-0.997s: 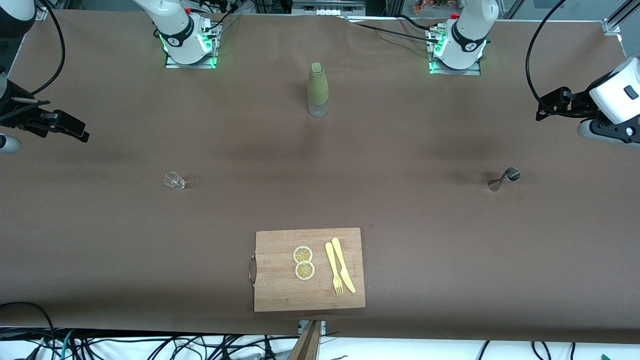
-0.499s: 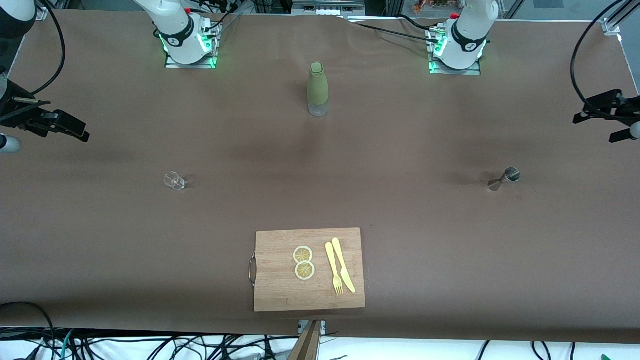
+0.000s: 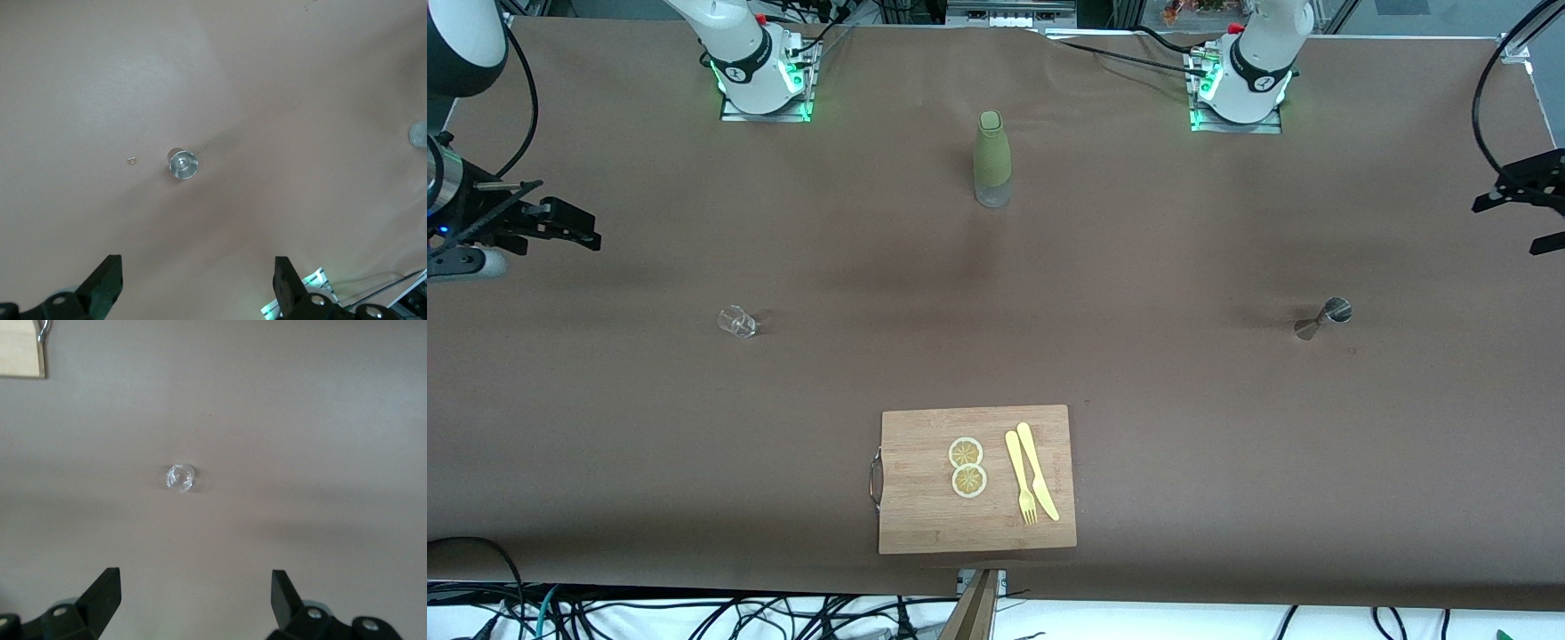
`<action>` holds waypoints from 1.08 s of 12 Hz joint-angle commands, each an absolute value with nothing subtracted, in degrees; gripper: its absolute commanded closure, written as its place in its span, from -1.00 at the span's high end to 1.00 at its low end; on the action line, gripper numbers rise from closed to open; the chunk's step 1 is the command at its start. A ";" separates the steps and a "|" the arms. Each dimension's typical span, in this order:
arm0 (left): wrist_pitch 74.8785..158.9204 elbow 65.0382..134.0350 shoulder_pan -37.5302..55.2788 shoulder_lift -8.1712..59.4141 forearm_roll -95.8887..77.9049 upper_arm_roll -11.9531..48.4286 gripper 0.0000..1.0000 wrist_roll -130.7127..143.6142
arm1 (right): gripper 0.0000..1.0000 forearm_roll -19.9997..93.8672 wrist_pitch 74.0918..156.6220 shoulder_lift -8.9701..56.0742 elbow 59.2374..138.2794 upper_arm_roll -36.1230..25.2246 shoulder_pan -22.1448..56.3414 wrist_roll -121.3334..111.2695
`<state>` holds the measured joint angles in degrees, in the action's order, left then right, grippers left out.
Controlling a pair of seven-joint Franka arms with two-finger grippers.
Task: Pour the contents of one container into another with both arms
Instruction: 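Lower the right gripper toward the beaker while the left gripper approaches the jigger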
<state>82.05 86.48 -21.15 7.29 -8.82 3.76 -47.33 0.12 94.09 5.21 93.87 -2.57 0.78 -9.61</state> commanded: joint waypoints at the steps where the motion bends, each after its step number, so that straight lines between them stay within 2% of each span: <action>1: 81.57 87.10 -24.07 6.68 -10.46 4.22 1.00 -55.08 | 1.00 -0.62 93.52 6.41 93.78 -2.28 -0.08 -19.82; 6: 79.89 86.92 -29.61 6.85 -12.91 4.22 1.00 -69.13 | 1.00 0.26 93.52 9.40 93.78 -2.29 -3.25 -40.22; 10: 79.80 86.66 -35.58 10.28 -17.22 4.22 1.00 -81.09 | 1.00 3.33 94.30 11.95 93.78 -2.29 -5.09 -52.63; 13: 79.28 86.40 -39.28 14.05 -21.78 4.22 1.00 -90.76 | 1.00 9.65 94.57 16.24 92.73 -2.29 -7.38 -60.97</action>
<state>80.25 87.13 -37.22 11.91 -18.87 3.75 -85.16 6.67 94.34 13.76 93.96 -2.74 -5.52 -56.26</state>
